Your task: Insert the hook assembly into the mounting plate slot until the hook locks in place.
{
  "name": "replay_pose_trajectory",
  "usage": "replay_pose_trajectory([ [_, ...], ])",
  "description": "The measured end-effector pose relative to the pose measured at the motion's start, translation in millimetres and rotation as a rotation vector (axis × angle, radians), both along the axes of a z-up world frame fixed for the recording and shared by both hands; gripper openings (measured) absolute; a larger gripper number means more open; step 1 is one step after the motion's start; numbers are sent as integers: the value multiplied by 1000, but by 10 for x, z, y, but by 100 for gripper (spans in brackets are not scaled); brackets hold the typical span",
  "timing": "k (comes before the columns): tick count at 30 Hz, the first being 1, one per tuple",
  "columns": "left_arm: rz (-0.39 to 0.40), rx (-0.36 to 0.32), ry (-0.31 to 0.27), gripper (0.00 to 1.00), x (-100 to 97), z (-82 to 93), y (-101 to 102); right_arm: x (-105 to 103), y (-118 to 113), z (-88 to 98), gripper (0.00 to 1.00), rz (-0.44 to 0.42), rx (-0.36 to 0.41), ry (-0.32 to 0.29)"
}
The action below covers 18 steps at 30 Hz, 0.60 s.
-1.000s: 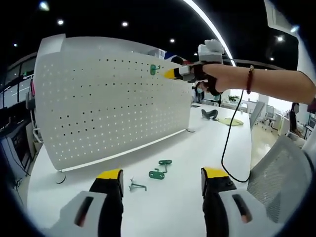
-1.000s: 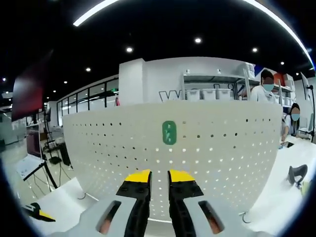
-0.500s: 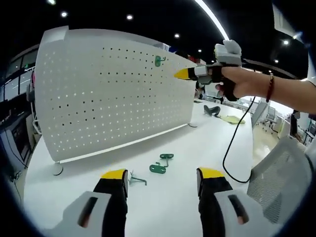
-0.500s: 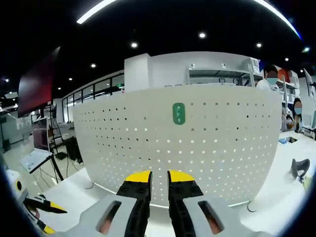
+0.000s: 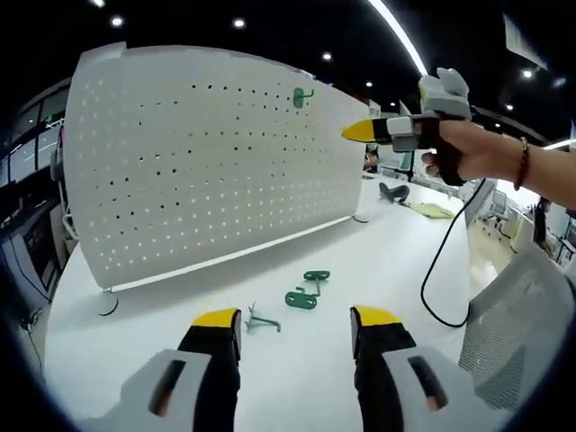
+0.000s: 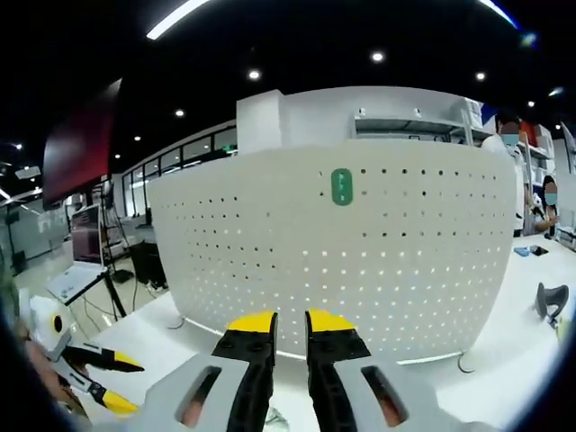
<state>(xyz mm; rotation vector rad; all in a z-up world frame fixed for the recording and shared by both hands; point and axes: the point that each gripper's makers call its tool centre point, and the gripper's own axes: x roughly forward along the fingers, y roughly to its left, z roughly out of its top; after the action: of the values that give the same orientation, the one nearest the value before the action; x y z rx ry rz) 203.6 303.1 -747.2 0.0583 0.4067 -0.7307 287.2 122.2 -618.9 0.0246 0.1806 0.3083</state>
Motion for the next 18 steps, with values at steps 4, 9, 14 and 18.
replay_pose_trajectory([
  [4,7,14,5,47,45,-37,20,-47,-17,-55,11,1,1,12],
  [9,3,26,3,41,73,-120,33,-104,-10,-98,11,7,0,20],
  [14,12,30,3,39,108,-230,57,-187,-28,-151,11,4,12,28],
  [18,25,18,34,37,119,-345,65,-232,-29,-197,11,14,14,36],
])
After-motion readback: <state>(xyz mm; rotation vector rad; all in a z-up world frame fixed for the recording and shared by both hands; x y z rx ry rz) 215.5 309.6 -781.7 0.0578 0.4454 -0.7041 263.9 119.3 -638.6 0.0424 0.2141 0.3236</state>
